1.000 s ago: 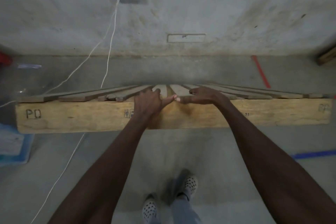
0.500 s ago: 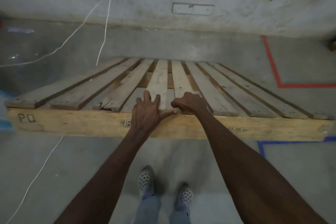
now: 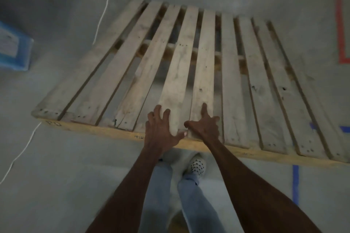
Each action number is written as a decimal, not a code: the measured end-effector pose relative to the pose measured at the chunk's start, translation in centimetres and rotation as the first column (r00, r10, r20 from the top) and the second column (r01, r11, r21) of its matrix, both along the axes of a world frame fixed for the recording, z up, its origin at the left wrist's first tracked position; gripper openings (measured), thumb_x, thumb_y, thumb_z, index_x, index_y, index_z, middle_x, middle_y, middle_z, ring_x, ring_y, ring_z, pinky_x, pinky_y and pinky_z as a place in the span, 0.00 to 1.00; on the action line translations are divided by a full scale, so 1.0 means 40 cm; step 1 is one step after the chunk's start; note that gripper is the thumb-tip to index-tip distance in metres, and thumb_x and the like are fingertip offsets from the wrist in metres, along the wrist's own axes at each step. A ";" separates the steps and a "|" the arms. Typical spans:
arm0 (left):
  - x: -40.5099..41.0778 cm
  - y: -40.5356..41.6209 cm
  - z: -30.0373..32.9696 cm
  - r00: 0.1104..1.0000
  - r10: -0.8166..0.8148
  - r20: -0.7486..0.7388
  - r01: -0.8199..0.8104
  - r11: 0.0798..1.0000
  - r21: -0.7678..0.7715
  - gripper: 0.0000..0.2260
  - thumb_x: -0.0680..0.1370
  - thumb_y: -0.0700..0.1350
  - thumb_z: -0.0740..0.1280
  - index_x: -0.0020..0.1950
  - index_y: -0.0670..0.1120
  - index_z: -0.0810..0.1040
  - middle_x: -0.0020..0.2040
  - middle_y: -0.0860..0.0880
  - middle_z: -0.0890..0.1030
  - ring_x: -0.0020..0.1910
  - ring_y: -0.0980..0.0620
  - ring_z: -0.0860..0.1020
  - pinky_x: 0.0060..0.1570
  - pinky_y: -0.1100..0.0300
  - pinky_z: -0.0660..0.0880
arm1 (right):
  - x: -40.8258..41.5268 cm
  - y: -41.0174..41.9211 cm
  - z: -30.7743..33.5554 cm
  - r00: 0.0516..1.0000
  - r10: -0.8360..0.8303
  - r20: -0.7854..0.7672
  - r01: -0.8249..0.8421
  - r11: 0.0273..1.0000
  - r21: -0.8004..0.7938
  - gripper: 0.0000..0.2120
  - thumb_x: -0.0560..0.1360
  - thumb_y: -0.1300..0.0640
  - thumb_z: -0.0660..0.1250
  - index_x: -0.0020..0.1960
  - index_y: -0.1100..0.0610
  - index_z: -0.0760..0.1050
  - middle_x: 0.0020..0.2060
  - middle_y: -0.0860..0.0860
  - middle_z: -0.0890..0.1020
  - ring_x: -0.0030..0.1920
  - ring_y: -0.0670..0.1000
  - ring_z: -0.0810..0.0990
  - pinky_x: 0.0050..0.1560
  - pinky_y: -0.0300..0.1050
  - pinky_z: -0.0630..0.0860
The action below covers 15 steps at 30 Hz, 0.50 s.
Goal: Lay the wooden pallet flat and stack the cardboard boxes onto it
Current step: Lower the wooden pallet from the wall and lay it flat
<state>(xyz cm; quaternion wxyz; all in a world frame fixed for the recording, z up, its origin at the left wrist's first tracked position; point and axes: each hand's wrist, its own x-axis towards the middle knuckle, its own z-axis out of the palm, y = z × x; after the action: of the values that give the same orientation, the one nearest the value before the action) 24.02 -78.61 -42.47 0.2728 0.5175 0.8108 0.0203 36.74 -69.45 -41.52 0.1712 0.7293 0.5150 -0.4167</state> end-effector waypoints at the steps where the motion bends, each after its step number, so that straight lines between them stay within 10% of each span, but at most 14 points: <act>1: 0.010 -0.014 -0.033 0.999 0.032 0.002 -0.032 0.999 -0.024 0.42 0.67 0.69 0.68 0.73 0.47 0.63 0.75 0.40 0.57 0.68 0.39 0.62 0.60 0.44 0.68 | 0.008 -0.025 -0.041 1.000 0.007 -0.005 -0.007 1.000 0.003 0.53 0.67 0.41 0.75 0.78 0.38 0.42 0.74 0.64 0.55 0.67 0.68 0.67 0.64 0.58 0.68; 15: 0.128 -0.185 -0.469 0.989 0.145 -0.021 -0.145 0.957 -0.249 0.47 0.71 0.58 0.72 0.78 0.46 0.45 0.73 0.37 0.54 0.65 0.35 0.66 0.59 0.45 0.71 | 0.104 -0.291 -0.510 0.998 0.061 -0.027 -0.057 0.991 0.118 0.55 0.67 0.38 0.75 0.77 0.37 0.37 0.70 0.62 0.58 0.62 0.67 0.73 0.59 0.57 0.73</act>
<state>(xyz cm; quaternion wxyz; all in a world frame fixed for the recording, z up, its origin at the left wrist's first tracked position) 29.13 -86.02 -61.25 0.3328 0.4181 0.8429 -0.0627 40.91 -81.10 -61.94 0.1324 0.7161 0.5624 -0.3916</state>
